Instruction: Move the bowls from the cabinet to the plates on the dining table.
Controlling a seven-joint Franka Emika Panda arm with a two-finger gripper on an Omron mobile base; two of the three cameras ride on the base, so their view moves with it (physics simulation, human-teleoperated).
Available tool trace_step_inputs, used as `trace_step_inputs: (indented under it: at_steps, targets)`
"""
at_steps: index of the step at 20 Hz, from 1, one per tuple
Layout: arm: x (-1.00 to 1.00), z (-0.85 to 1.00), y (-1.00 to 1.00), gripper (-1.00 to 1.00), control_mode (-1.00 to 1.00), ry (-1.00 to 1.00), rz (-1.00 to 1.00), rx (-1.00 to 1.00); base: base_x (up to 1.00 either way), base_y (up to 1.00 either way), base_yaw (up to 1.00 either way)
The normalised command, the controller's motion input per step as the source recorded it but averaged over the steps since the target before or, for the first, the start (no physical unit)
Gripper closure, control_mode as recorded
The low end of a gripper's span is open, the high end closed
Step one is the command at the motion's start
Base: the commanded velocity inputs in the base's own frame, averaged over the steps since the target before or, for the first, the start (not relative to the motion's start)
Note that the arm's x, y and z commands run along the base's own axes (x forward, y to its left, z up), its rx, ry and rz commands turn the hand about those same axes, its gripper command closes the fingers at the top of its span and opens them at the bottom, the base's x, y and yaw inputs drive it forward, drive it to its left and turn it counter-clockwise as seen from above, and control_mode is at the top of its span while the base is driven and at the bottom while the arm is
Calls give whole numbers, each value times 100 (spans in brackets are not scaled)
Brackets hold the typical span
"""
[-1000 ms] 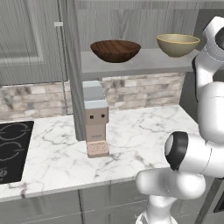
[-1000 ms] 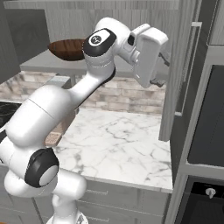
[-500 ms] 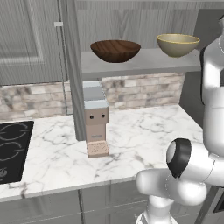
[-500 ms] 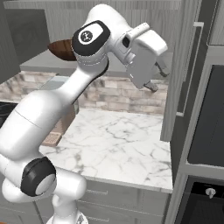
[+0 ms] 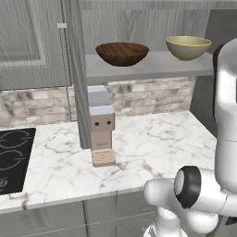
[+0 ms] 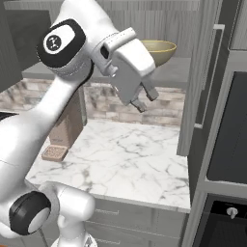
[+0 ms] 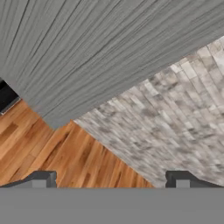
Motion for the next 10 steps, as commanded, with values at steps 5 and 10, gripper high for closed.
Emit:
trace_step_inputs:
  at_steps: [5, 10]
  targets:
    - [-23, -9, 70, -100, -100, 0, 0, 0, 0, 0, 0]
    - [-13, -17, 69, -100, -100, -3, 2, 2, 0, 0, 0]
